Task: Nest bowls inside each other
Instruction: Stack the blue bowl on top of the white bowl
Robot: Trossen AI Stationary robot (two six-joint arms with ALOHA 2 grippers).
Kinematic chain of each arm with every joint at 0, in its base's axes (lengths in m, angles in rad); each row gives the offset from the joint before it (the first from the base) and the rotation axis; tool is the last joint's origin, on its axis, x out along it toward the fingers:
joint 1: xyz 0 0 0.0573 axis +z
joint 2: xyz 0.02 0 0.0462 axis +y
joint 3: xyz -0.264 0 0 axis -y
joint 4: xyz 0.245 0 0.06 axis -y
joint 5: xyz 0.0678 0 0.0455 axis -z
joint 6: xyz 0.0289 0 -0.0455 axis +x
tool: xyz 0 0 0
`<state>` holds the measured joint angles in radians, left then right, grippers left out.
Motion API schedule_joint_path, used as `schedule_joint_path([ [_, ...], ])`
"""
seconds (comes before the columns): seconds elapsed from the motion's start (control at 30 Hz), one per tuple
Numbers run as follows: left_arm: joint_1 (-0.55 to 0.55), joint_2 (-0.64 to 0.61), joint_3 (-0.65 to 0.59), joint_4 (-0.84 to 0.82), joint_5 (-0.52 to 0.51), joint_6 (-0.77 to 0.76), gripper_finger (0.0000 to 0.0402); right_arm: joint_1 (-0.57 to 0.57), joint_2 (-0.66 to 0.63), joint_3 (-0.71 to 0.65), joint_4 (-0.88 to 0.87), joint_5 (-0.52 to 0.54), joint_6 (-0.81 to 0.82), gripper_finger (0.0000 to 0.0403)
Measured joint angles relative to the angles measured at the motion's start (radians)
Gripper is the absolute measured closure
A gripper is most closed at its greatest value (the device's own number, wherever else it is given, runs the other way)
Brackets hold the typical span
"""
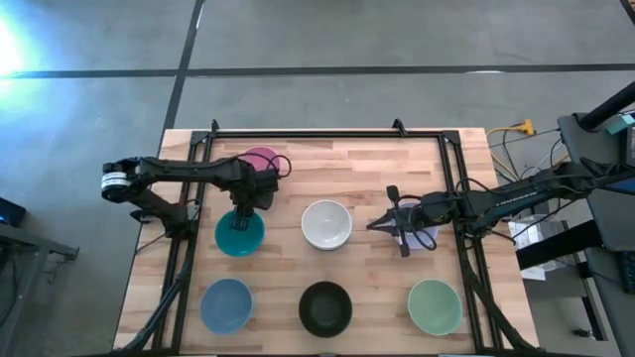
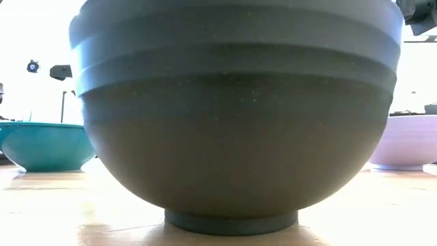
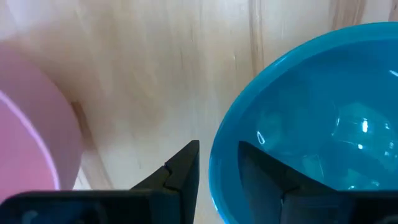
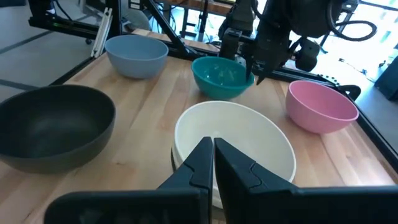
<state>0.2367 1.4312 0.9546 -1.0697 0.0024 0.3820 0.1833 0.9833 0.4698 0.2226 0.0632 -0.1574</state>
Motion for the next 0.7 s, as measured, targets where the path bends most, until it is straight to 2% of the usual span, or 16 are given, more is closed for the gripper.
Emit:
schedule_joint_path([
  [0.37,0.007,0.135,-0.010,0.022,0.027,0.022,0.0312,0.000,0.000,0.000,0.000,0.000,0.000,0.0394],
  [0.57,0.010,0.156,-0.005,-0.005,0.064,0.034,0.0386,0.000,0.000,0.000,0.000,-0.001,0.009,0.0394],
  [0.7,0.017,0.133,-0.007,0.001,0.082,0.032,0.0390,0.000,0.000,0.000,0.000,-0.001,0.017,0.0394],
])
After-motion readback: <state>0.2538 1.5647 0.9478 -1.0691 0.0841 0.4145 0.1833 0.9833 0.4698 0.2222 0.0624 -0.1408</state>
